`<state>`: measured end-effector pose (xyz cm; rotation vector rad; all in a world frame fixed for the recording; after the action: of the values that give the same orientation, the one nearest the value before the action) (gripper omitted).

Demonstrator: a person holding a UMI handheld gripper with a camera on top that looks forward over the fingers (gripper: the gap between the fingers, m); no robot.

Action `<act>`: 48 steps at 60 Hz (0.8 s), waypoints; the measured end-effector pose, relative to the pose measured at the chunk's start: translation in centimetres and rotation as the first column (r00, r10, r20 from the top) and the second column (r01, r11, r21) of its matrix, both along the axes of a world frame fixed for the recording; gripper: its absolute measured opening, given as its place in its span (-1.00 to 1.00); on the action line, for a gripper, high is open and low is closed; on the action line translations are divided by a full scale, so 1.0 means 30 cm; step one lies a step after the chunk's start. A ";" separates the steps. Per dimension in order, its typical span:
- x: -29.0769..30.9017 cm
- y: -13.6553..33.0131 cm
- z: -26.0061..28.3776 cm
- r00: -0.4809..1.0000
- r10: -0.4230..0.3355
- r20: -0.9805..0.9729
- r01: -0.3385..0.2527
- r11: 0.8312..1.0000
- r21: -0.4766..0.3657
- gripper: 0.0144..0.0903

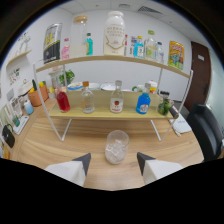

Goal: Make me a cup of Vodka Sunrise.

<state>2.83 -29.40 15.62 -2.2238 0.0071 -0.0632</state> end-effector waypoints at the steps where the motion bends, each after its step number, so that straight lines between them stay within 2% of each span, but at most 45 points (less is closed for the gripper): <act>1: 0.000 0.000 0.000 1.000 -0.001 -0.001 0.001 1.000 0.000 0.89; 16: -0.018 -0.064 -0.008 1.000 -0.022 -0.002 0.022 1.000 -0.004 0.89; 27: -0.103 -0.133 -0.039 0.999 -0.035 -0.033 0.035 0.999 -0.007 0.88; 29: -0.134 -0.137 -0.041 0.999 -0.031 -0.044 0.031 1.000 0.000 0.87; 30: -0.153 -0.139 -0.043 0.998 -0.027 -0.050 0.028 1.000 0.003 0.73; 31: -0.171 -0.139 -0.044 0.998 -0.023 -0.056 0.023 1.000 0.007 0.87; 38: -0.300 -0.101 -0.020 0.995 0.012 -0.101 -0.004 0.997 0.074 0.87; 48: -0.442 0.036 0.051 0.992 0.056 -0.111 -0.036 0.984 0.174 0.88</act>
<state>-10.43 -28.32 17.15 -2.0511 0.0240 0.0888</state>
